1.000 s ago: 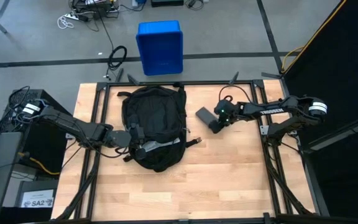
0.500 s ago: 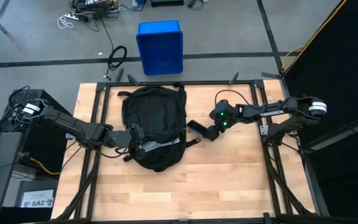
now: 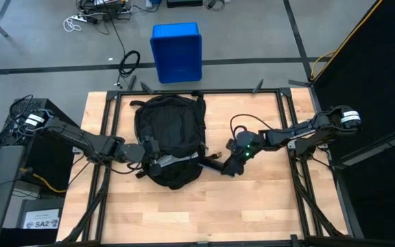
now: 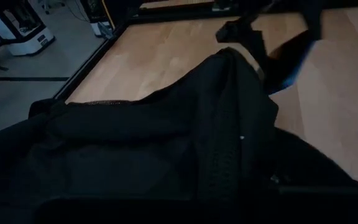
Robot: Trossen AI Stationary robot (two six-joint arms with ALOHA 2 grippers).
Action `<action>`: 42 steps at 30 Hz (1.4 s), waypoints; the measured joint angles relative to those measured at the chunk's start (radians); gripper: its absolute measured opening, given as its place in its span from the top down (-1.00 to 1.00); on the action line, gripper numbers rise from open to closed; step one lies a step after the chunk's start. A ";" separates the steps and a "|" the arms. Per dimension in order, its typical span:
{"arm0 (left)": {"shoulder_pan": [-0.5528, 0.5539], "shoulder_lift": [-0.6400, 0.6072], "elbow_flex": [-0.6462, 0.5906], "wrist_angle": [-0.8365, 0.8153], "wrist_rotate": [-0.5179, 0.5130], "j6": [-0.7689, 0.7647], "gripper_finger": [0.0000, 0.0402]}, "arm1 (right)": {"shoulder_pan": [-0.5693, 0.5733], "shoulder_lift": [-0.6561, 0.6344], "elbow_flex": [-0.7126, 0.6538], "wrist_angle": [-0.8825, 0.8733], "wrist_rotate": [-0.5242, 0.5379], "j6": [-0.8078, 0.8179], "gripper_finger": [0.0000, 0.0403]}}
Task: Unpack backpack
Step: Put the smartphone into the backpack
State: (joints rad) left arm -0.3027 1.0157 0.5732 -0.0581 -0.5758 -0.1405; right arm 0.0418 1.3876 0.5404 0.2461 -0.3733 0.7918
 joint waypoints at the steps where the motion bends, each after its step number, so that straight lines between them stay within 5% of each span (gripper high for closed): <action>1: 0.000 0.000 0.000 0.012 0.000 0.000 1.00 | 0.011 0.000 0.000 0.049 0.000 0.000 -0.58; 4: 0.000 0.000 0.000 0.067 -0.002 -0.001 1.00 | 0.034 -0.001 0.003 0.184 0.002 -0.002 -0.58; 9: 0.000 0.001 -0.001 0.211 -0.003 0.020 1.00 | 0.041 0.001 0.078 0.173 0.004 -0.072 -0.58; 18: 0.026 0.001 -0.001 0.388 -0.002 0.059 1.00 | 0.069 0.031 0.331 -0.111 0.061 -0.303 -0.58; 26: 0.035 0.008 0.037 0.433 -0.005 0.059 1.00 | 0.039 0.277 0.572 -0.388 0.164 -0.371 -0.58; 30: 0.033 0.018 0.057 0.432 0.001 0.058 1.00 | 0.003 0.373 0.687 -0.384 0.191 -0.376 -0.58; 36: 0.028 0.045 0.068 0.435 0.012 0.059 1.00 | -0.041 0.429 0.774 -0.388 0.487 -0.379 -0.58; 40: 0.027 0.057 0.068 0.426 0.016 0.058 1.00 | -0.074 0.429 0.775 -0.424 0.511 -0.432 -0.58; 42: 0.026 0.059 0.068 0.413 0.023 0.056 1.00 | -0.081 0.429 0.775 -0.459 0.508 -0.437 -0.74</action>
State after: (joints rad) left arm -0.2763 1.0744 0.6415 0.3551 -0.5524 -0.0841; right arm -0.0389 1.8168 1.3151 -0.2131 0.1349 0.3553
